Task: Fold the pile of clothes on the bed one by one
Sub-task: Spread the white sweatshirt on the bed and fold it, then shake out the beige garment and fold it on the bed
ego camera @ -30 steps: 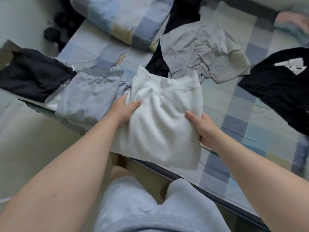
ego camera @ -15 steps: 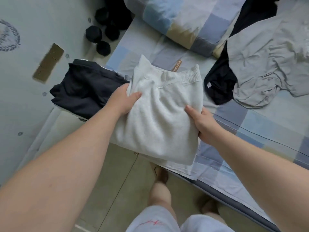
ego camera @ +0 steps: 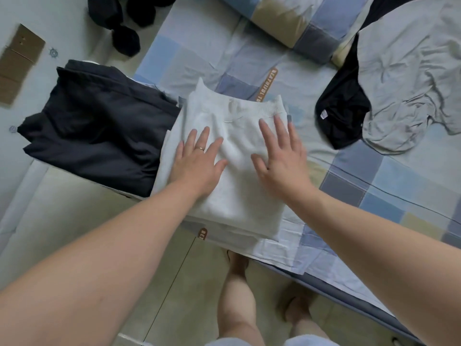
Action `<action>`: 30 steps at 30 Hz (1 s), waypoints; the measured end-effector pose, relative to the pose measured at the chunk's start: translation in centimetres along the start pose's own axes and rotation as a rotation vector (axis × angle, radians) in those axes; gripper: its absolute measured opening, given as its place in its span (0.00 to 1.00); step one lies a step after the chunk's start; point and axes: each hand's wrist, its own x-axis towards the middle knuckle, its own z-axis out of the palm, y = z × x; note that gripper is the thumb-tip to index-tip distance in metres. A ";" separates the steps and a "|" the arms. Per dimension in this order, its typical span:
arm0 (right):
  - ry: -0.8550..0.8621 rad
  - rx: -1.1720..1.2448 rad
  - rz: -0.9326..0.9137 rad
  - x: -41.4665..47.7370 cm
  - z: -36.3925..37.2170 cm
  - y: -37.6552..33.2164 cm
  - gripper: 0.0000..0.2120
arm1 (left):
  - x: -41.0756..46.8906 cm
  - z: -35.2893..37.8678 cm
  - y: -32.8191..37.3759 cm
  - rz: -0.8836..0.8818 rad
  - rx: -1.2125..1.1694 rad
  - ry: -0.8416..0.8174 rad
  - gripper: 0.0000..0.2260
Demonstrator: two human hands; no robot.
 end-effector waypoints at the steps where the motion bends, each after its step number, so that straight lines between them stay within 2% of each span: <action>1: -0.046 -0.043 -0.044 0.2 0.9 -0.1 0.33 | 0.1 0.9 -0.1 -0.001 0.033 -0.003 0.28; 5: -0.231 -0.180 -0.028 0.5 6.0 1.5 0.32 | 0.6 5.0 -0.8 -0.014 0.117 0.040 0.29; 9: -0.272 -0.239 -0.002 -0.3 9.4 3.5 0.33 | 0.6 7.4 -0.6 -0.017 0.168 0.033 0.30; 12: -0.344 -0.252 -0.013 -0.1 8.7 3.5 0.33 | 0.2 6.8 -0.2 -0.035 0.157 -0.020 0.30; 17: -0.530 -0.211 -0.022 -0.8 2.7 2.9 0.31 | -1.6 2.5 1.8 -0.109 0.042 -0.247 0.29; 22: -0.316 -0.153 0.038 -5.3 -5.8 3.4 0.31 | -5.2 -2.1 6.4 -0.079 -0.047 -0.312 0.29; 30: -0.151 -0.107 0.222 -14.1 -17.9 10.2 0.31 | -9.5 -6.1 19.0 0.024 -0.171 -0.193 0.29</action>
